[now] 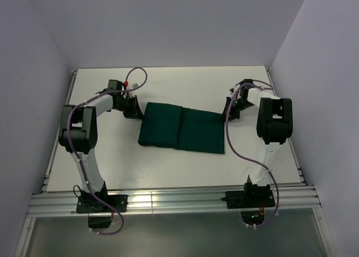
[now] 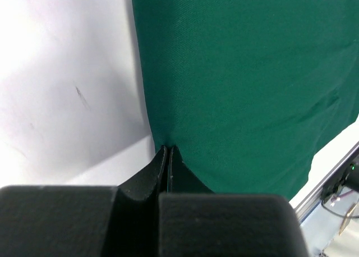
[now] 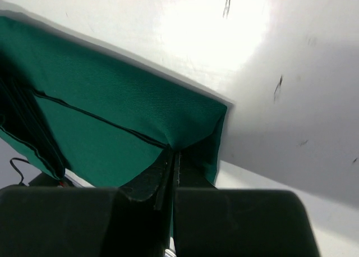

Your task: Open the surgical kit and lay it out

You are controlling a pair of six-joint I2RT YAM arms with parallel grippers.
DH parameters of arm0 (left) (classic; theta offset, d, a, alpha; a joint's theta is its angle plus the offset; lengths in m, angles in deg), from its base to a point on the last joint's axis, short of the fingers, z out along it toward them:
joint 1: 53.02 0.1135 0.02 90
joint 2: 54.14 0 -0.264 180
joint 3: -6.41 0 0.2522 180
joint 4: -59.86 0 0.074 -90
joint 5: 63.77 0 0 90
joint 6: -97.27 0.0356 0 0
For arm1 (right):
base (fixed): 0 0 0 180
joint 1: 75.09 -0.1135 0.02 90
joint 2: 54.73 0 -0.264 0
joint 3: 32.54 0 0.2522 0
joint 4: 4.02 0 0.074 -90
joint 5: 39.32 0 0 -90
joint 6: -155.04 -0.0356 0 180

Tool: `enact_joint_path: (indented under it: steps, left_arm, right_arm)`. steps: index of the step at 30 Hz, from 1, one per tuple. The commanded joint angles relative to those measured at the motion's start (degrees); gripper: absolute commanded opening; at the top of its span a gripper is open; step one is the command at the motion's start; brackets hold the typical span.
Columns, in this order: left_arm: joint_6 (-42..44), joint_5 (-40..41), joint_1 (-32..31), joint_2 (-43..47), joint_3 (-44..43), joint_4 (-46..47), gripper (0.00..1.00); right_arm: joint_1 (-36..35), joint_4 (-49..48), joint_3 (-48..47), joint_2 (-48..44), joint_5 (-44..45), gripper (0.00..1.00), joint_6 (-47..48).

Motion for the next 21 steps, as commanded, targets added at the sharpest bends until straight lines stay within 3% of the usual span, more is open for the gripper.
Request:
enact_joint_path:
  steps: [1, 10, 11, 12, 13, 15, 17, 18, 19, 21]
  left_arm:
    - [-2.2, -2.2, -0.1, -1.7, -5.1, 3.7, 0.00]
    - [-2.2, 2.8, 0.6, -6.4, -13.7, 3.0, 0.01]
    - [-1.8, 3.7, 0.6, -6.1, -14.3, 2.4, 0.09]
    - [-1.4, 4.7, 0.5, -5.6, -14.4, 2.3, 0.35]
    - [-0.8, 7.7, 0.5, -3.2, -13.9, 3.4, 0.47]
    - [0.0, 11.1, 0.5, 0.0, -11.8, 5.1, 0.69]
    - [1.3, 15.5, 0.5, 4.3, -11.6, 5.5, 0.81]
    - [1.8, 16.8, 0.1, 5.7, -12.6, 4.8, 0.85]
    - [3.0, 18.1, -0.2, 8.1, -13.1, 4.0, 0.98]
    - [6.1, 22.4, -2.4, 10.1, -14.8, 1.5, 0.99]
  right_arm:
    - [-0.3, -2.1, -4.9, 1.8, -0.5, 0.00, -1.5]
    - [-0.2, -1.7, -13.3, 6.1, 0.3, 0.00, -3.3]
    - [-0.2, -1.7, -13.5, 6.2, 0.4, 0.00, -3.4]
    - [-0.2, -1.7, -13.5, 6.3, 0.6, 0.00, -3.5]
    - [-0.2, -1.3, -13.7, 6.1, 0.6, 0.01, -3.4]
    - [-0.2, -0.8, -14.2, 5.7, 0.5, 0.14, -3.0]
    - [-0.2, -0.5, -14.5, 5.2, 0.6, 0.33, -2.9]
    - [-0.2, -0.4, -14.7, 4.5, 0.5, 0.49, -3.1]
    - [-0.2, -0.3, -14.8, 4.0, 0.2, 0.55, -3.2]
    - [-0.1, 0.0, -15.1, 2.5, -0.8, 0.72, -3.4]
